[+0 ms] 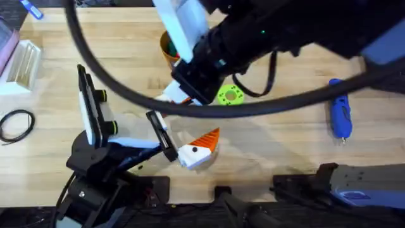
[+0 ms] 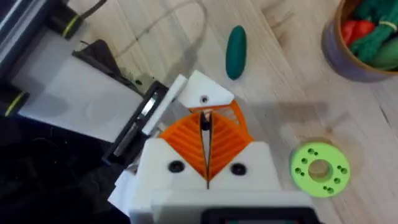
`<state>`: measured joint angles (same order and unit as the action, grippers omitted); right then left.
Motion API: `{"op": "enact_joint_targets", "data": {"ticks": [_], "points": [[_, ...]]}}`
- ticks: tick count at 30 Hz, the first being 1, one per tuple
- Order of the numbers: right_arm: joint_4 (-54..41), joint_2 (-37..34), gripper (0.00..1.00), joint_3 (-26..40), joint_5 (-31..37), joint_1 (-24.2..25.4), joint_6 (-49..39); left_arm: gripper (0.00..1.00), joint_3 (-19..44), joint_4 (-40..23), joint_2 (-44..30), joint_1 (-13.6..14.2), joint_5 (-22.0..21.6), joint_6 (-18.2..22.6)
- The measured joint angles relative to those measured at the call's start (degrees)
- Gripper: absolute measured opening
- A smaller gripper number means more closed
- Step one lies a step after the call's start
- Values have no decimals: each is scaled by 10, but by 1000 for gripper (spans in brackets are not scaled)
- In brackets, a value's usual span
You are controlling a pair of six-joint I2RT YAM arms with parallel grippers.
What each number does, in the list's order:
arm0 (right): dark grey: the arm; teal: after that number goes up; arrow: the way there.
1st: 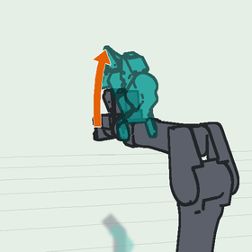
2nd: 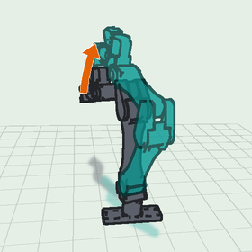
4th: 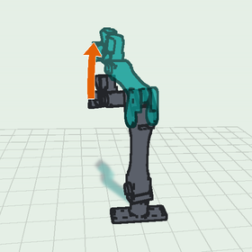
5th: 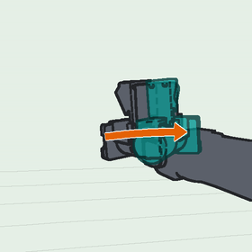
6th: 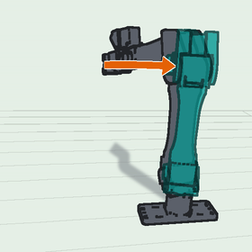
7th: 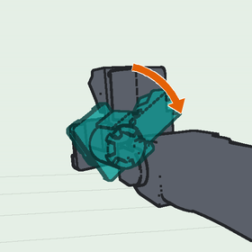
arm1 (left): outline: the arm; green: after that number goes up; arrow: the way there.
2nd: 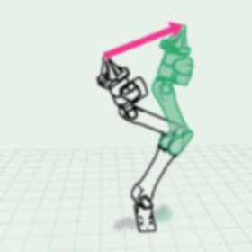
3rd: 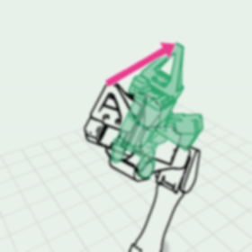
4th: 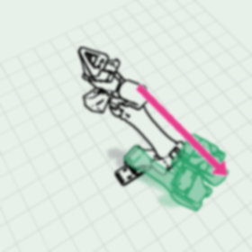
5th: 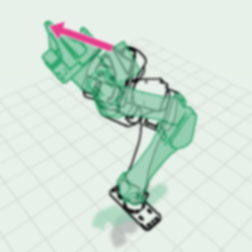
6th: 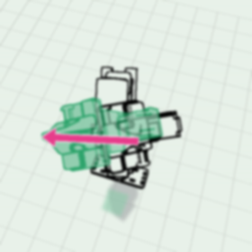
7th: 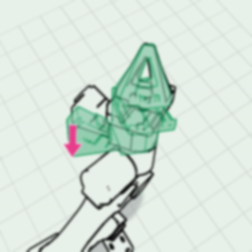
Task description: Pick up the gripper from the table and insert it into the empty holder that is missing its gripper. Then pick up a screw, insert it into the mounting hole, and use the screwdriver to tighten it. Finally, clean up the table by picking up the vegetable and placing it into the bucket.
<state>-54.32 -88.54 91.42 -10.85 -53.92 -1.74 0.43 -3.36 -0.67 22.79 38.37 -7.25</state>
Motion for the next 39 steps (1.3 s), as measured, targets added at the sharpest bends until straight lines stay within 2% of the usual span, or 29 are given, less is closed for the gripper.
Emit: {"op": "enact_joint_targets", "data": {"ticks": [15,39], "points": [[18,-48,7,0,-2,-3,0,988,0,0,0,0,0,8],[47,-64,7,4,-2,-7,0,987,0,-1,0,0,-1,3]]}}
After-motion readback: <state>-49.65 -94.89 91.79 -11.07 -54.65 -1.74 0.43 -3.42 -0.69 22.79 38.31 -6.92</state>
